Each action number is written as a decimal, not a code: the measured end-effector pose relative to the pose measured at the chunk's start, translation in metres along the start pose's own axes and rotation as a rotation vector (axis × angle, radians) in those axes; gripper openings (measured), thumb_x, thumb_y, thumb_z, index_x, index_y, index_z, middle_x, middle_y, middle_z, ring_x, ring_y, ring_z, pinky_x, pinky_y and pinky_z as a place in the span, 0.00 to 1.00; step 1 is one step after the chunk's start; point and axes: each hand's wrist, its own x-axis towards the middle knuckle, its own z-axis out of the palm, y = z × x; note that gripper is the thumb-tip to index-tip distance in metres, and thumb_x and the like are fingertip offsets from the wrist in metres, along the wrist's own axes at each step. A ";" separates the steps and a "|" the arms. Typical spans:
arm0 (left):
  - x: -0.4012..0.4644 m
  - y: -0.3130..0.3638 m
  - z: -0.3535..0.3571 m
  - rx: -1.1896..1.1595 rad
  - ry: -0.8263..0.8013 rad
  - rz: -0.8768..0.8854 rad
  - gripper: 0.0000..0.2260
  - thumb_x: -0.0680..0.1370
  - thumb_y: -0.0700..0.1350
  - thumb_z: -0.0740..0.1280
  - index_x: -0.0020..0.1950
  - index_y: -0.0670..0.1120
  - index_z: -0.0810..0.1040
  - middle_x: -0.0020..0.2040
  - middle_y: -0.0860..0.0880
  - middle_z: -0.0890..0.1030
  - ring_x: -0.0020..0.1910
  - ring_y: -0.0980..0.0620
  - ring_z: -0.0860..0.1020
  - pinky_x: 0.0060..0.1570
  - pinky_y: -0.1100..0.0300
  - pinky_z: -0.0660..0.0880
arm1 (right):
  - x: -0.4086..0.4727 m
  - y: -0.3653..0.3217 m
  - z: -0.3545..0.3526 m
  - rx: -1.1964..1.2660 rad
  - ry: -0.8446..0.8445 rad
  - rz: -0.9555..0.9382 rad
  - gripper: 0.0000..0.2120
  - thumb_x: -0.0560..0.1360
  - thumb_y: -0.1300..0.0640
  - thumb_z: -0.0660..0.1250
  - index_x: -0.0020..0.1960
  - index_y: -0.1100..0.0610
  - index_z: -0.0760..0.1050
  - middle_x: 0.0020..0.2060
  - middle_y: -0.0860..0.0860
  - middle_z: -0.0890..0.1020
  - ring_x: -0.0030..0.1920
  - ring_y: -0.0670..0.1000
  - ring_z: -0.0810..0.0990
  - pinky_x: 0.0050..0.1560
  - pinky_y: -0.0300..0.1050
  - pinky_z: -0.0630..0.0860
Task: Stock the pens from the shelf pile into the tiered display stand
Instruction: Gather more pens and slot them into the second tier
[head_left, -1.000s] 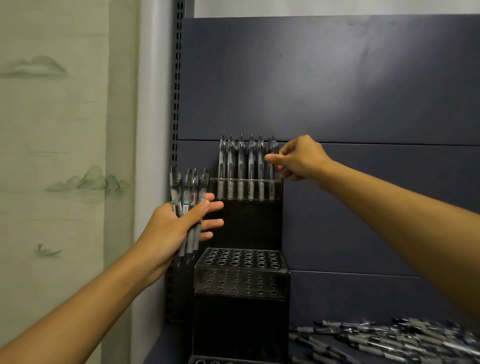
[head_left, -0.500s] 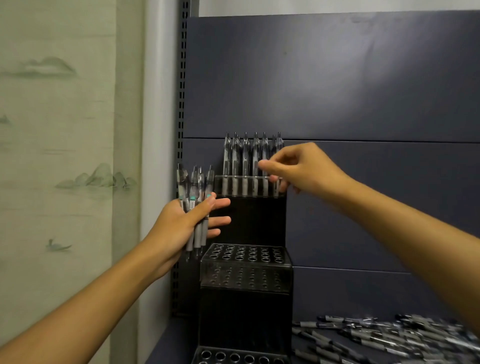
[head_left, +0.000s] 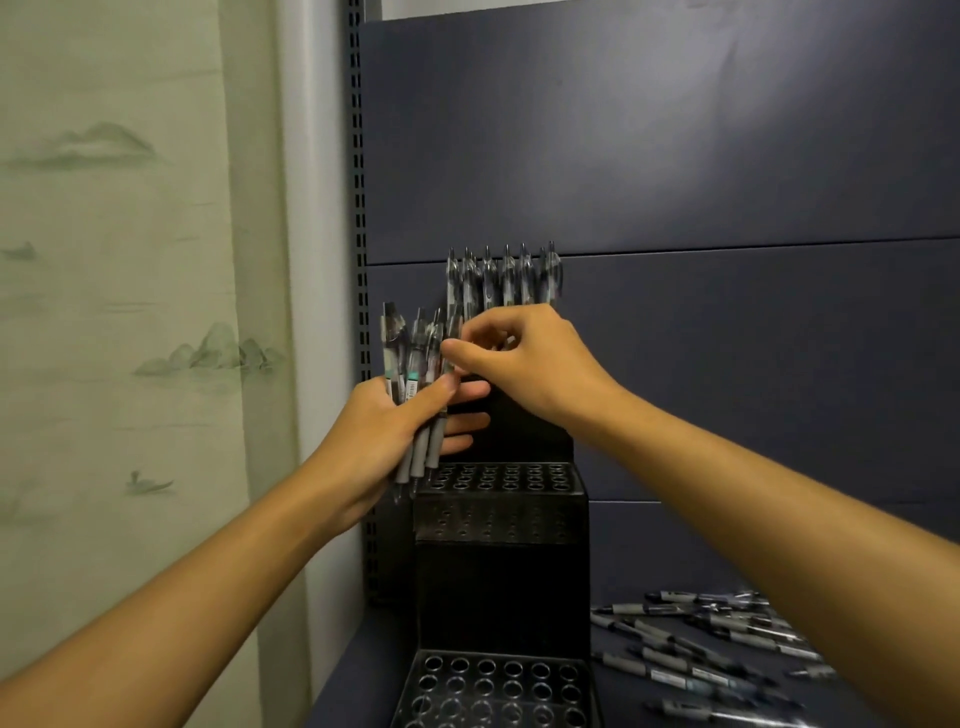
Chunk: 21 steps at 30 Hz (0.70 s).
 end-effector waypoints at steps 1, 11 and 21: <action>-0.001 0.000 -0.001 -0.021 0.002 -0.006 0.13 0.81 0.46 0.63 0.61 0.43 0.79 0.55 0.45 0.85 0.52 0.45 0.85 0.50 0.56 0.82 | 0.000 -0.001 0.002 0.029 0.018 0.000 0.08 0.76 0.48 0.71 0.47 0.51 0.83 0.38 0.42 0.82 0.37 0.36 0.78 0.37 0.26 0.71; -0.009 -0.014 -0.050 -0.073 0.192 -0.060 0.12 0.81 0.44 0.63 0.64 0.46 0.77 0.56 0.47 0.85 0.51 0.46 0.85 0.47 0.57 0.83 | 0.019 -0.002 -0.007 0.230 0.127 0.094 0.06 0.80 0.56 0.67 0.54 0.56 0.79 0.46 0.55 0.84 0.36 0.49 0.86 0.36 0.39 0.82; -0.021 -0.030 -0.067 -0.031 0.217 -0.105 0.13 0.80 0.45 0.64 0.64 0.47 0.78 0.54 0.48 0.86 0.49 0.46 0.86 0.48 0.57 0.83 | 0.010 0.034 0.036 0.093 0.092 0.146 0.12 0.80 0.55 0.67 0.61 0.59 0.78 0.44 0.52 0.85 0.37 0.47 0.86 0.39 0.41 0.84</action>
